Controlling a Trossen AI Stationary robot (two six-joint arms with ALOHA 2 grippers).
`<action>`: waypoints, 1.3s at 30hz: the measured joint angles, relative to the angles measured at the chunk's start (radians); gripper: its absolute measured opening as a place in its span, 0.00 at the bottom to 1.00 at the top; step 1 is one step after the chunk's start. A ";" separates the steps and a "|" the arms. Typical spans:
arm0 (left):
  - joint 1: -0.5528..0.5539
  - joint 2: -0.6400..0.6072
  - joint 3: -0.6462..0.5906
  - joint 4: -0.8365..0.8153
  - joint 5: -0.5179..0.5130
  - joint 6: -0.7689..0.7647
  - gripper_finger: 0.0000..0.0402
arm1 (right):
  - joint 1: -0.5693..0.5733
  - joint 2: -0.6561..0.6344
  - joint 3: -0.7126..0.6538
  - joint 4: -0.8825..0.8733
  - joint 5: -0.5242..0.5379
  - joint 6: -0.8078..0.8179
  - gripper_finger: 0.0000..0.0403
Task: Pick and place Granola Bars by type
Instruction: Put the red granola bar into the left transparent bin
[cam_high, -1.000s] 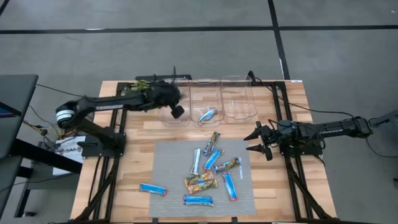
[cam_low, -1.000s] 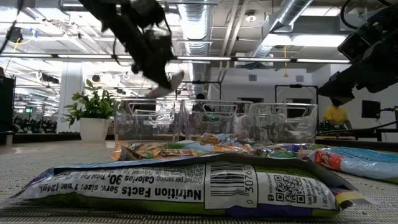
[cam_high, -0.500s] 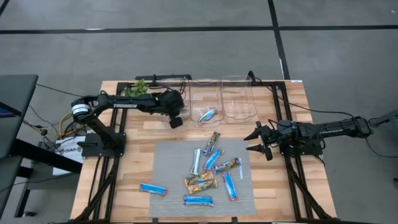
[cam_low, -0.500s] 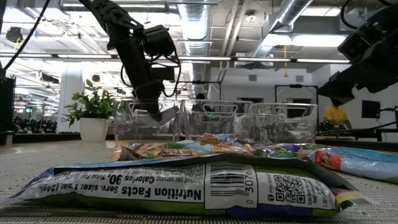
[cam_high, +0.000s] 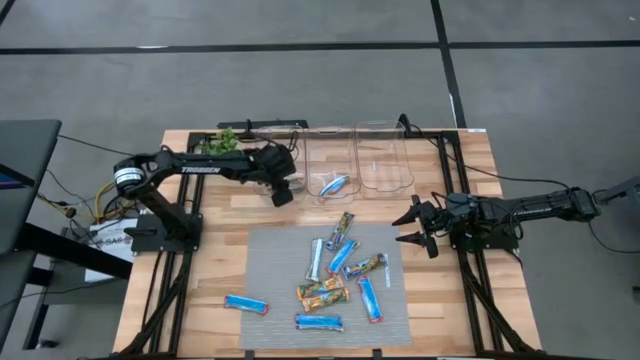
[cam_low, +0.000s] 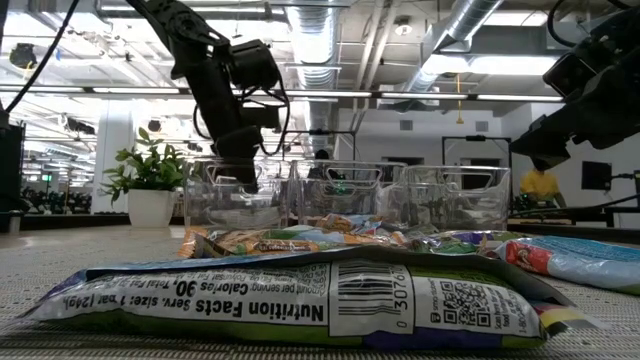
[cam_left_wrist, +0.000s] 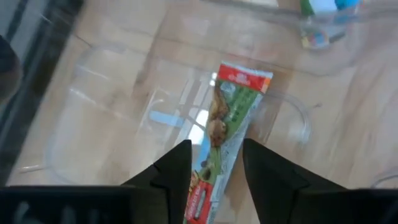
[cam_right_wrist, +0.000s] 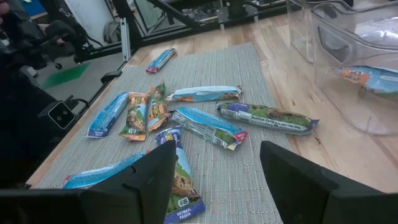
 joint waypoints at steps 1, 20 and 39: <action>0.000 -0.008 0.000 0.006 -0.001 -0.002 0.35 | 0.000 0.000 0.000 0.000 0.000 0.000 0.56; -0.019 -0.304 0.000 0.343 0.010 -0.149 0.35 | 0.000 0.000 0.000 0.000 0.000 0.000 0.56; -0.161 -0.349 0.001 0.398 0.138 -0.207 0.35 | 0.000 0.000 0.000 0.000 0.000 0.000 0.56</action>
